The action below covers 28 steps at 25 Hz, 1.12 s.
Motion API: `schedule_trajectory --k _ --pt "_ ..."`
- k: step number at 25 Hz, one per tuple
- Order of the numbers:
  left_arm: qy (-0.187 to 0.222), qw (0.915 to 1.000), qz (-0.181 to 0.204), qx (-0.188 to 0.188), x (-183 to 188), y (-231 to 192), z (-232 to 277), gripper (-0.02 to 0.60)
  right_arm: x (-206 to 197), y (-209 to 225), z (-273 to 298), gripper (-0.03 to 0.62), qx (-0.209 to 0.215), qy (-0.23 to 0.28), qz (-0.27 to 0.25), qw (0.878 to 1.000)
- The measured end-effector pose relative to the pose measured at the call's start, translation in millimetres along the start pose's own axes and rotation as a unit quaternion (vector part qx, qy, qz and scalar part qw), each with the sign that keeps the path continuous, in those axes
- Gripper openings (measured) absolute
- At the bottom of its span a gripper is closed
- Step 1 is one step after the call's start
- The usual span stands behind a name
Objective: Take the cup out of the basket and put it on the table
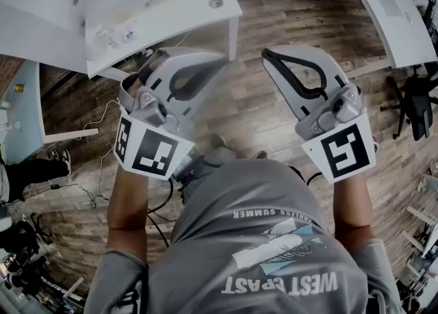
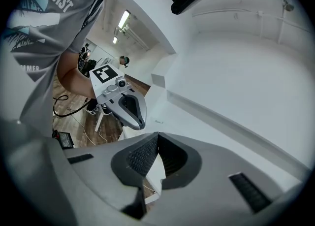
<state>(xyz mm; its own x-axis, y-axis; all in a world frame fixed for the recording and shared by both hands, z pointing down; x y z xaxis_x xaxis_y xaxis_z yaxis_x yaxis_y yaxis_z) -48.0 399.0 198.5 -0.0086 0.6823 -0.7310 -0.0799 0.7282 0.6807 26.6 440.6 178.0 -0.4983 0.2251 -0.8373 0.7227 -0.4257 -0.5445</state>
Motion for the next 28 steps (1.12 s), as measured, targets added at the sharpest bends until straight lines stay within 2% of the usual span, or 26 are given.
schedule_trajectory --k 9,15,22,28 --pt "0.013 0.9998 -0.010 -0.008 -39 -36 -26 0.009 0 6 56 0.012 -0.013 -0.024 -0.019 0.999" --pt "0.014 0.9997 -0.022 -0.003 -51 -45 -15 0.009 -10 19 62 0.012 -0.006 -0.030 -0.020 0.999" --pt "-0.026 0.9993 -0.021 0.016 -57 -55 26 0.009 -37 62 47 0.012 0.011 -0.005 -0.008 1.000" --pt "-0.079 0.9963 -0.012 0.031 -58 -61 65 0.009 -57 100 29 0.012 0.035 0.029 -0.002 0.999"
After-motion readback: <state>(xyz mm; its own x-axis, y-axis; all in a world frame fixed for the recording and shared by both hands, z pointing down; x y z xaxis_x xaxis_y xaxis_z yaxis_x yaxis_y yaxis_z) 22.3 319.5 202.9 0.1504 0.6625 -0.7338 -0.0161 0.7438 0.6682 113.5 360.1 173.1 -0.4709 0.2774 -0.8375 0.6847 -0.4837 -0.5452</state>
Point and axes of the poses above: the fingertips, and each gripper's own axes: z forward along the fingers, y to its right, x out of its top, the point moved 3 cm from there along -z, backward along the fingers, and after that the axes turned 12 degrees about y, right-handed, at the moved point
